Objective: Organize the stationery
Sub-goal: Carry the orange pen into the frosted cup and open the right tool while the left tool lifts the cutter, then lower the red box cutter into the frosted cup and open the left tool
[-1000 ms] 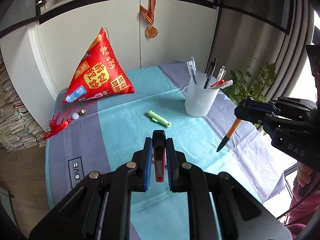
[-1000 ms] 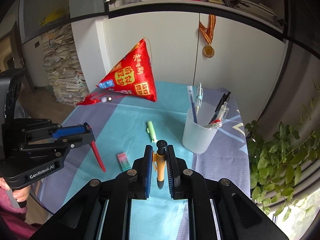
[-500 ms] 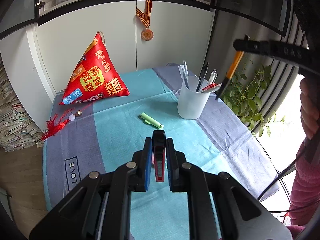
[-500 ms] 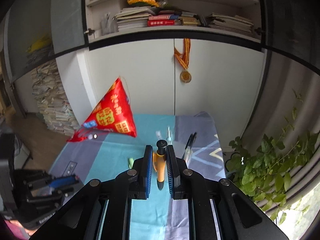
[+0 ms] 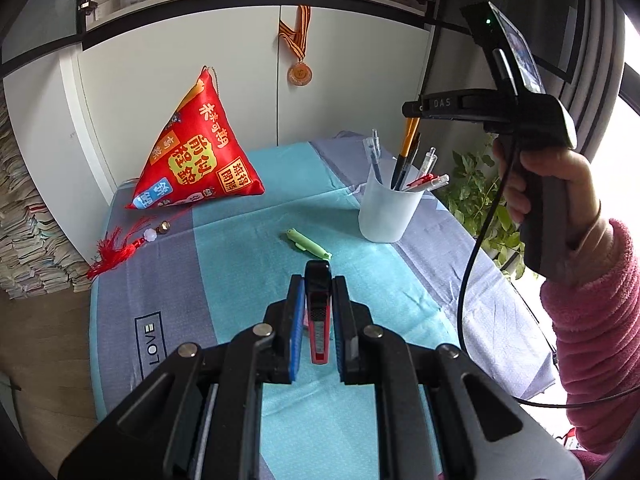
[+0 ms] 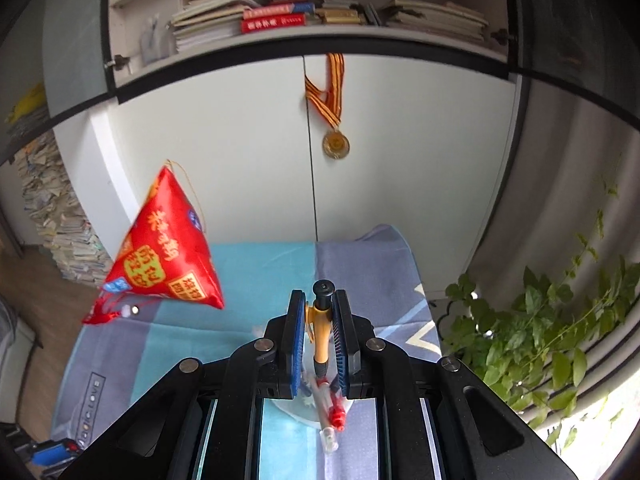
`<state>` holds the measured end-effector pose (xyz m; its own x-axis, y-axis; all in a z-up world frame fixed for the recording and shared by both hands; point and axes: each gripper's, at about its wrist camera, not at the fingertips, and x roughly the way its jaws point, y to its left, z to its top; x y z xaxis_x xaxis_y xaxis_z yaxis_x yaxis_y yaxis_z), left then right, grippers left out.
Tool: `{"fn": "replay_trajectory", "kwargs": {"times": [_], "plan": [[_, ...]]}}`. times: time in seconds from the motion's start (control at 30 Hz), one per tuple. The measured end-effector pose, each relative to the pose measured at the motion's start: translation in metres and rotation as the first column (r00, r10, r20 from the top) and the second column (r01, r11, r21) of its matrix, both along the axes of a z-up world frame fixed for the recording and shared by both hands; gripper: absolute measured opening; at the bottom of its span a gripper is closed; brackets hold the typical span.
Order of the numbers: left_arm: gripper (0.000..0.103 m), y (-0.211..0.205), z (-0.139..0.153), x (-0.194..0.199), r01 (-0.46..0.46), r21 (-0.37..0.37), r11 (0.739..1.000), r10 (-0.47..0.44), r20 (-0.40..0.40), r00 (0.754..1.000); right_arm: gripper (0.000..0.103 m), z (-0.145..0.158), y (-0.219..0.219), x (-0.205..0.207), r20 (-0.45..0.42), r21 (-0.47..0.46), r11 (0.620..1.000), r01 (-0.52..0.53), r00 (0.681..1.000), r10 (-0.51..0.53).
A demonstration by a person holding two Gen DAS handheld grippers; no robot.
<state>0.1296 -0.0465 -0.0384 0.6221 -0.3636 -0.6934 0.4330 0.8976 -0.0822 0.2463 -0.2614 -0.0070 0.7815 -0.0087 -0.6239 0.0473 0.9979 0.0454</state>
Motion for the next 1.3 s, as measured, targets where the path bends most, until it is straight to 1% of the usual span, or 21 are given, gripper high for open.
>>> {"fn": "replay_trajectory", "kwargs": {"times": [0.1, 0.4, 0.6, 0.7, 0.8, 0.9, 1.0, 1.13, 1.3], "plan": [[0.011, 0.000, -0.002, 0.002, 0.001, -0.004, 1.000, -0.001, -0.007, 1.000, 0.014, -0.013, -0.008, 0.011, -0.048, 0.015, 1.000, 0.024, 0.999, -0.023], [0.011, -0.006, -0.008, 0.010, 0.015, 0.000, 1.000, -0.015, -0.033, 0.999, 0.014, -0.034, -0.009, 0.021, -0.110, 0.018, 1.000, 0.018, 0.994, -0.016], [0.011, -0.010, -0.006, 0.012, 0.022, -0.001, 1.000, -0.022, -0.030, 0.999, 0.014, -0.037, -0.017, 0.016, -0.135, 0.061, 0.997, 0.040, 0.990, -0.032], [0.011, -0.016, -0.003, 0.015, 0.026, -0.001, 1.000, -0.026, -0.028, 0.999, 0.014, -0.031, -0.022, 0.000, -0.115, 0.101, 0.994, 0.048, 0.993, -0.036], [0.011, -0.026, 0.003, 0.021, 0.034, -0.001, 0.999, -0.034, -0.017, 0.999, 0.014, -0.022, -0.027, -0.025, -0.071, 0.141, 0.989, 0.043, 0.997, -0.033], [0.011, -0.038, 0.015, 0.028, 0.051, -0.006, 0.999, -0.050, 0.008, 0.999, 0.014, -0.016, -0.029, -0.050, -0.036, 0.161, 0.987, 0.027, 0.999, -0.022], [0.011, -0.054, 0.033, 0.037, 0.065, -0.015, 0.998, -0.064, 0.051, 0.997, 0.014, -0.016, -0.031, -0.077, -0.012, 0.162, 0.987, 0.011, 1.000, -0.010], [0.011, -0.076, 0.055, 0.054, 0.074, -0.034, 0.997, -0.070, 0.106, 0.992, 0.014, -0.024, -0.034, -0.106, -0.007, 0.159, 0.987, 0.003, 1.000, -0.002], [0.012, -0.102, 0.070, 0.077, 0.086, -0.073, 0.994, -0.077, 0.107, 0.991, 0.014, -0.039, -0.037, -0.127, -0.042, 0.146, 0.989, -0.003, 0.999, 0.009]]}}
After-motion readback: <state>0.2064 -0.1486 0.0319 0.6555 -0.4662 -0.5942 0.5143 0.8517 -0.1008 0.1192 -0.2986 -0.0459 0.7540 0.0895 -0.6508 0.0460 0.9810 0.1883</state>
